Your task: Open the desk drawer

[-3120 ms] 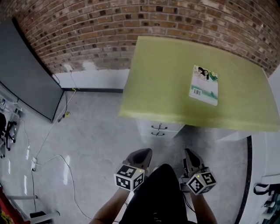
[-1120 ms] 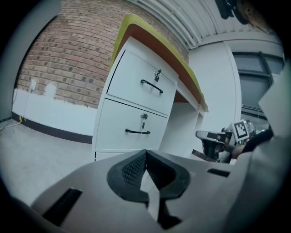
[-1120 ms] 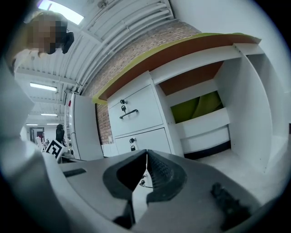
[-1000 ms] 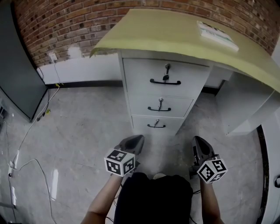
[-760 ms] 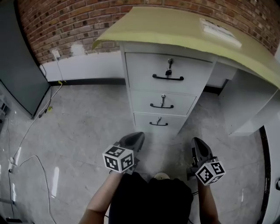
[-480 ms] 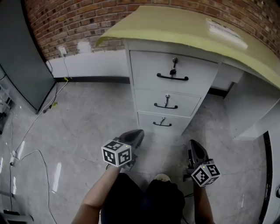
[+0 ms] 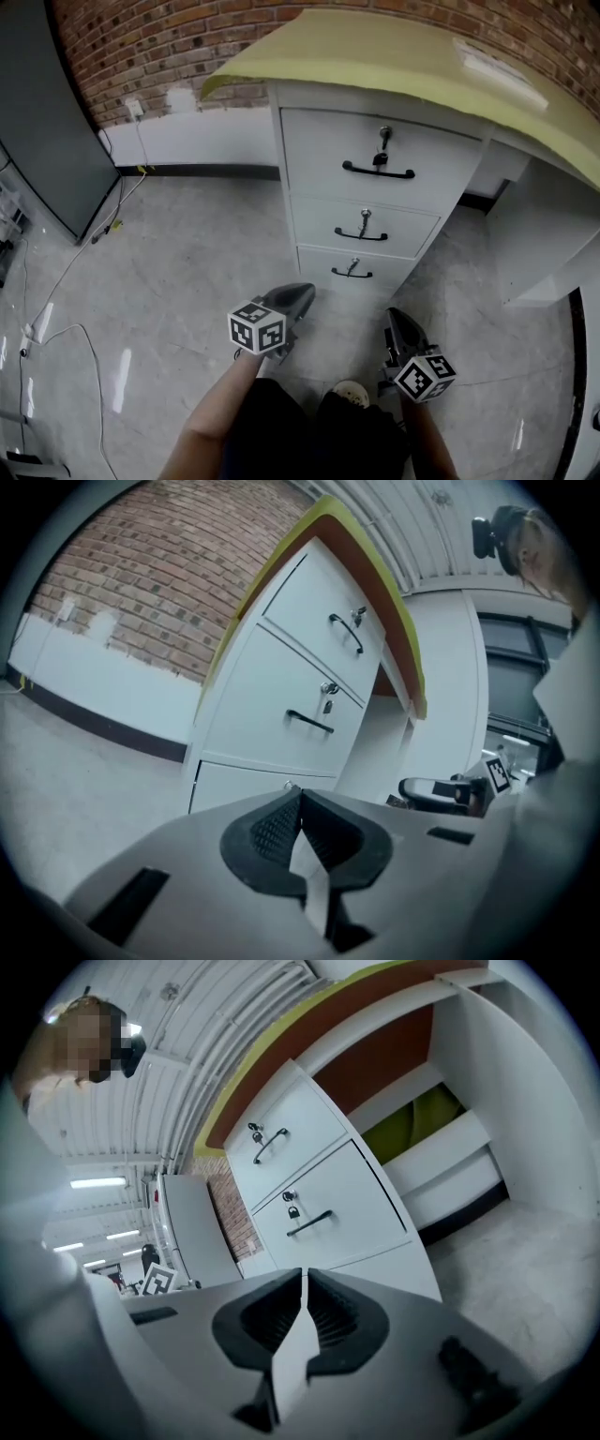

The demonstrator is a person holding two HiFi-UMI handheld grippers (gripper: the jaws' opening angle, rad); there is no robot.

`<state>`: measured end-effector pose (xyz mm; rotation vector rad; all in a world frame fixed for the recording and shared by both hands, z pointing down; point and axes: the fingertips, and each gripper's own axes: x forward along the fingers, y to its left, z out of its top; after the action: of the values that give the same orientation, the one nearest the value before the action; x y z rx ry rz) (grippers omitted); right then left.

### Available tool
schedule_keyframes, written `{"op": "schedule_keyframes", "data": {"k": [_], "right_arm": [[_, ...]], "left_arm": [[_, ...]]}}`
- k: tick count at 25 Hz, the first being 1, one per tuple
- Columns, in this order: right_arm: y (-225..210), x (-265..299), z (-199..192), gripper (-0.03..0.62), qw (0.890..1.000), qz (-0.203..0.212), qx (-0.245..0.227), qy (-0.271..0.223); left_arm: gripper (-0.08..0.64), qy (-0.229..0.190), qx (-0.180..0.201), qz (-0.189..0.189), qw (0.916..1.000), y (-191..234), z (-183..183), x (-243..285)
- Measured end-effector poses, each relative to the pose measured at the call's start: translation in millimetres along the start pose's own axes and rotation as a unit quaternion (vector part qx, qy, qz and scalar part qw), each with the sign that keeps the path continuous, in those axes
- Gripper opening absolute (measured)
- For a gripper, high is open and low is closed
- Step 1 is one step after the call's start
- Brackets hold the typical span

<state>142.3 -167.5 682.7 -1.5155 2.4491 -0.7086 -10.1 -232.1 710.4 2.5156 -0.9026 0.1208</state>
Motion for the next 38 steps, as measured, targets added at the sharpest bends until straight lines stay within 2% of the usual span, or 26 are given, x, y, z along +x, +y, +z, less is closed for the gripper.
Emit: {"op": "schedule_keyframes", "data": {"k": [3,5,6,8,10,11,14,17,20,23,26,27,28,29,30,32,35,38], "right_arm": [[-10,16,-18,0.014,0.998,0.010,0.064,0.014],[-17,27,-29,0.014,0.995,0.014,0.098,0.016],[-20,32,-35,0.014,0.993,0.016,0.115,0.018],[-27,44,-46,0.014,0.987,0.021,0.155,0.021],[-35,53,-54,0.015,0.982,0.021,0.188,0.017],[-42,56,-57,0.015,0.980,0.016,0.199,0.012],[-60,64,-68,0.015,0.975,0.001,0.222,0.002],[-67,76,-79,0.015,0.974,0.006,0.228,0.002],[-76,86,-93,0.014,0.974,0.009,0.228,0.012],[-85,92,-103,0.015,0.968,0.006,0.249,0.009],[-91,97,-109,0.017,0.965,0.007,0.261,0.016],[-92,100,-109,0.037,0.964,0.008,0.266,0.019],[-93,103,-110,0.111,0.961,0.010,0.274,0.022],[-94,108,-110,0.145,0.958,0.012,0.285,0.024],[-96,112,-109,0.149,0.954,0.012,0.297,0.023],[-102,122,-104,0.149,0.948,0.009,0.319,0.015],[-111,137,-98,0.149,0.947,0.005,0.322,0.008],[-119,150,-95,0.149,0.942,-0.003,0.337,0.006]], "left_arm": [[0.009,0.002,-0.060,-0.004,0.9982,4,-17,18],[0.009,-0.007,-0.123,-0.006,0.9923,6,-29,30],[0.009,-0.017,-0.165,-0.005,0.9862,8,-35,35],[0.011,-0.036,-0.246,-0.001,0.9685,13,-46,46],[0.009,-0.042,-0.297,0.006,0.9539,19,-59,57],[0.011,-0.041,-0.310,0.011,0.9498,22,-65,62],[0.009,-0.038,-0.327,0.025,0.9440,29,-81,74],[0.011,-0.045,-0.348,0.037,0.9358,41,-91,86],[0.009,-0.068,-0.379,0.038,0.9221,48,-95,100],[0.009,-0.084,-0.407,0.034,0.9088,57,-98,109],[0.011,-0.090,-0.411,0.017,0.9072,61,-99,113],[0.015,-0.094,-0.414,0.013,0.9054,63,-99,114],[0.039,-0.100,-0.421,0.010,0.9016,65,-98,114],[0.150,-0.103,-0.431,0.005,0.8963,67,-97,116],[0.241,-0.103,-0.442,-0.002,0.8909,67,-96,118],[0.256,-0.100,-0.455,-0.015,0.8848,67,-94,125],[0.256,-0.110,-0.460,-0.018,0.8810,72,-86,134],[0.255,-0.115,-0.476,-0.017,0.8714,75,-83,142]]}}
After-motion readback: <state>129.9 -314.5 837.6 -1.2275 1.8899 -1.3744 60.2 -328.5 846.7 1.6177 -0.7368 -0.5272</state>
